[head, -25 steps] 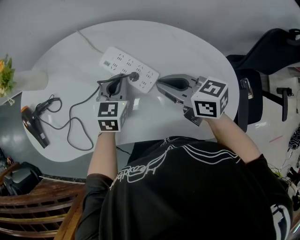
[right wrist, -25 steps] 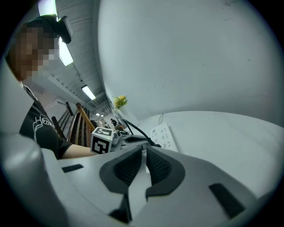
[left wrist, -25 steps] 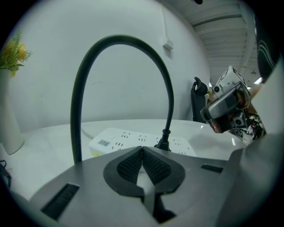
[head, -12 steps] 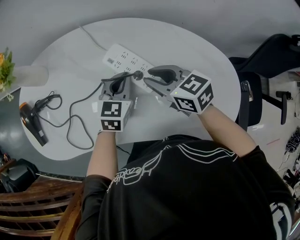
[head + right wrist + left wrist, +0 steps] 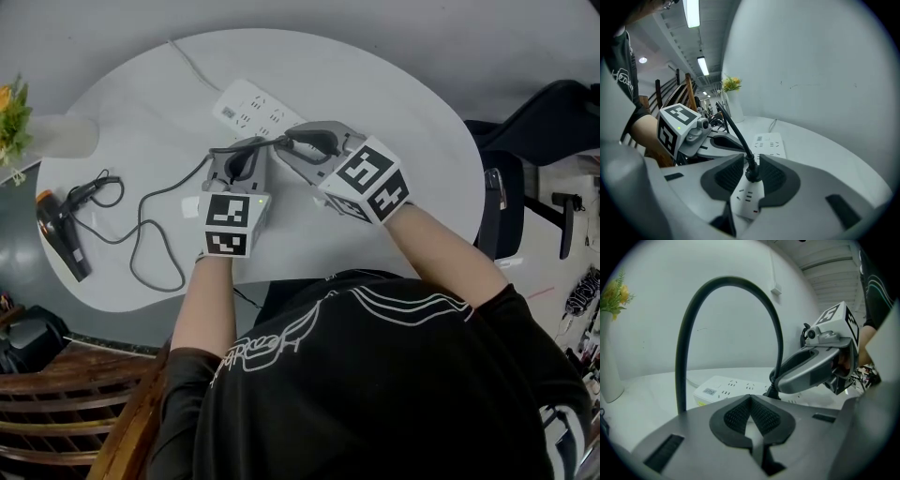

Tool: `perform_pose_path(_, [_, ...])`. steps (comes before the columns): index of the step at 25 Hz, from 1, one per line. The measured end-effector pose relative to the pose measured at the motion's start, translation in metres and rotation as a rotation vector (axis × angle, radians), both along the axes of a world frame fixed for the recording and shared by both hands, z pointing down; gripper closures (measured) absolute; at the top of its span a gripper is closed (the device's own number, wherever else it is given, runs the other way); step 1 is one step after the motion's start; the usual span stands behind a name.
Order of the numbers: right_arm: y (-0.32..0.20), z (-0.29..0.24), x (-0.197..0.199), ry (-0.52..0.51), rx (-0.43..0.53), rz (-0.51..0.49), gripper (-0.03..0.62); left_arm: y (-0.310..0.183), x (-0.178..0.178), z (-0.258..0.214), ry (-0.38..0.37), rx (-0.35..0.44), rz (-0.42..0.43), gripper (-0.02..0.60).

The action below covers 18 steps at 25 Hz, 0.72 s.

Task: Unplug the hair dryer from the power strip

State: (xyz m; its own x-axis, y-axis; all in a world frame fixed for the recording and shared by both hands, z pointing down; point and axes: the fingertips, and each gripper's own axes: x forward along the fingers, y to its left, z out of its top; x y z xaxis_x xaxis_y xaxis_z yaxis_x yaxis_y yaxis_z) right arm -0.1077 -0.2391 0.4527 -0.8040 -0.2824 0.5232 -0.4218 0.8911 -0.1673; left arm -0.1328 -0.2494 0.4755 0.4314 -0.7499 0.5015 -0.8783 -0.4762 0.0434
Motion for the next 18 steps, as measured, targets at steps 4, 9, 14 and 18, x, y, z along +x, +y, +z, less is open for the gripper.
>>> perform_pose_path(4, [-0.0019,0.0010,0.0003,0.015,0.033,0.002,0.527,0.0003,0.0003,-0.0003,0.008,-0.002,0.008,0.578])
perform_pose_path(9, [-0.0007,0.0015,-0.0045,0.056,0.086,-0.015,0.560,-0.0003,-0.0010,-0.0002,0.008,0.000,0.011,0.578])
perform_pose_path(14, [0.0028,0.0005,-0.0079,0.120,0.157,-0.036,0.567,-0.0006,-0.0010,0.0009,-0.037,0.002,-0.004,0.579])
perform_pose_path(18, [0.0029,-0.0001,-0.0064,0.135,0.178,-0.035,0.568,-0.0010,0.0011,0.0005,-0.069,0.000,0.004,0.580])
